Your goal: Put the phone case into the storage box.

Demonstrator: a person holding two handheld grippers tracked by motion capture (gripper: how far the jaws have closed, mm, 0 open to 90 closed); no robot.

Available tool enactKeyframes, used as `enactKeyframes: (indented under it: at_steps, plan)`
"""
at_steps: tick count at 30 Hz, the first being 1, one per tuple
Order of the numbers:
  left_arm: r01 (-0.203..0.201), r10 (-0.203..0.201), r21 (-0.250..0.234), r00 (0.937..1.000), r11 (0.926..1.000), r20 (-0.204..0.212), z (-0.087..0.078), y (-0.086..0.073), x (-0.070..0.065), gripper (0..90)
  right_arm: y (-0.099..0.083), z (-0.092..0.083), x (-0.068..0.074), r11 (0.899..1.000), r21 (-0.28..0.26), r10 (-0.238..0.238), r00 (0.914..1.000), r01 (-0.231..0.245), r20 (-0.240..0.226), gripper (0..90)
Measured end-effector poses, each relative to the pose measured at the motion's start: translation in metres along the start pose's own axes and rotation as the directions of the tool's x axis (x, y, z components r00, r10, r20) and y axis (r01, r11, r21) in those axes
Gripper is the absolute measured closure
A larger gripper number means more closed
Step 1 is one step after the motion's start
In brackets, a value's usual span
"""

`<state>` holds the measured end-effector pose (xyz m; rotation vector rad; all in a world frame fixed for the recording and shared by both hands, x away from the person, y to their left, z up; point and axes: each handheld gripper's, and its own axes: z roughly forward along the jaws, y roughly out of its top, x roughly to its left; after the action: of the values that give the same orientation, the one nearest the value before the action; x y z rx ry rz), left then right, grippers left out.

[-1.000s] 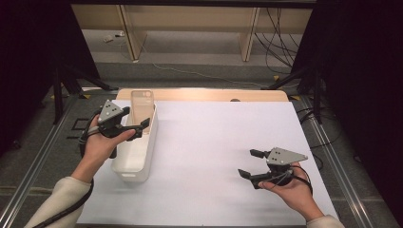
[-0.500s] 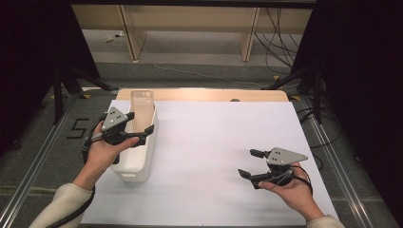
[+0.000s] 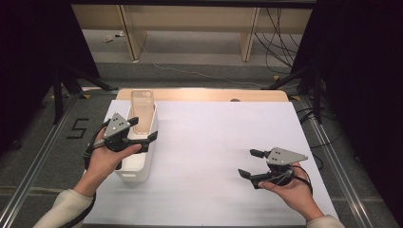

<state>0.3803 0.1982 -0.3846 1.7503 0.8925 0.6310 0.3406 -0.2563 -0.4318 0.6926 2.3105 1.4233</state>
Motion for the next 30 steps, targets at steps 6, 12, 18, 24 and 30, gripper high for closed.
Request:
enactKeyframes:
  at_steps: [6,12,18,24,30]
  plan:
    - [-0.014,0.015,-0.01,0.9998,0.9998,0.017,-0.002,-0.004,-0.006,15.0,0.0,0.0,0.0,1.0,0.002,0.0,1.0,0.0,-0.002,19.8]
    - [-0.025,0.025,-0.016,0.9991,0.9996,0.034,-0.004,-0.008,-0.012,15.0,0.0,0.0,0.0,1.0,0.0,0.0,1.0,0.0,-0.001,19.8]
    - [-0.047,0.048,-0.028,0.9979,0.9985,0.044,-0.006,-0.013,-0.019,15.0,0.0,0.0,0.0,1.0,0.0,0.0,1.0,0.0,-0.001,19.9]
    - [-0.061,0.063,-0.036,0.9965,0.9975,0.054,-0.009,-0.017,-0.025,15.0,0.0,0.0,0.0,1.0,0.002,0.001,1.0,-0.001,-0.003,19.8]
    - [-0.071,0.074,-0.035,0.9954,0.9968,0.061,-0.009,-0.02,-0.029,15.0,0.0,0.0,0.0,1.0,0.002,0.002,1.0,-0.002,-0.003,19.8]
